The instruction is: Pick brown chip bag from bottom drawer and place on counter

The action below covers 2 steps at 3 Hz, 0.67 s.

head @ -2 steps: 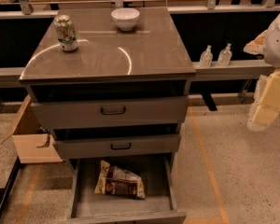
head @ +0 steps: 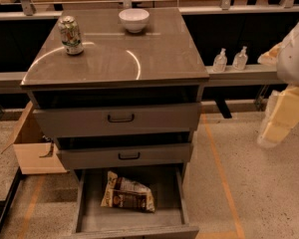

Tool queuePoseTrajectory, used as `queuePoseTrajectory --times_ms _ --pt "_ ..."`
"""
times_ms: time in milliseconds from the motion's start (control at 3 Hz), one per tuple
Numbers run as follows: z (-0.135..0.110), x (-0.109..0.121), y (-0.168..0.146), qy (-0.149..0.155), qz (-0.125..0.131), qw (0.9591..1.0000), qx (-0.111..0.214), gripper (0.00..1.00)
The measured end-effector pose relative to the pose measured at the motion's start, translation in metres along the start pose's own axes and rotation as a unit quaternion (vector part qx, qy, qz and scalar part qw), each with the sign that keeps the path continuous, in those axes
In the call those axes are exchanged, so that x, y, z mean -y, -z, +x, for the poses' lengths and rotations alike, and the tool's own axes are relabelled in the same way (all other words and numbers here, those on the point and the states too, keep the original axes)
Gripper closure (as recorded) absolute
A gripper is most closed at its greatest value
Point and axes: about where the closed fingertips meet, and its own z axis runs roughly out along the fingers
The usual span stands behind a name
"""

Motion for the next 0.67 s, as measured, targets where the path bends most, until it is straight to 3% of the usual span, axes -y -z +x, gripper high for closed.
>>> queuePoseTrajectory --times_ms 333,667 --pt "0.005 -0.027 -0.041 -0.016 0.013 0.9997 0.012 0.0" --pt "0.002 -0.061 -0.102 -0.012 0.005 0.9995 0.028 0.0"
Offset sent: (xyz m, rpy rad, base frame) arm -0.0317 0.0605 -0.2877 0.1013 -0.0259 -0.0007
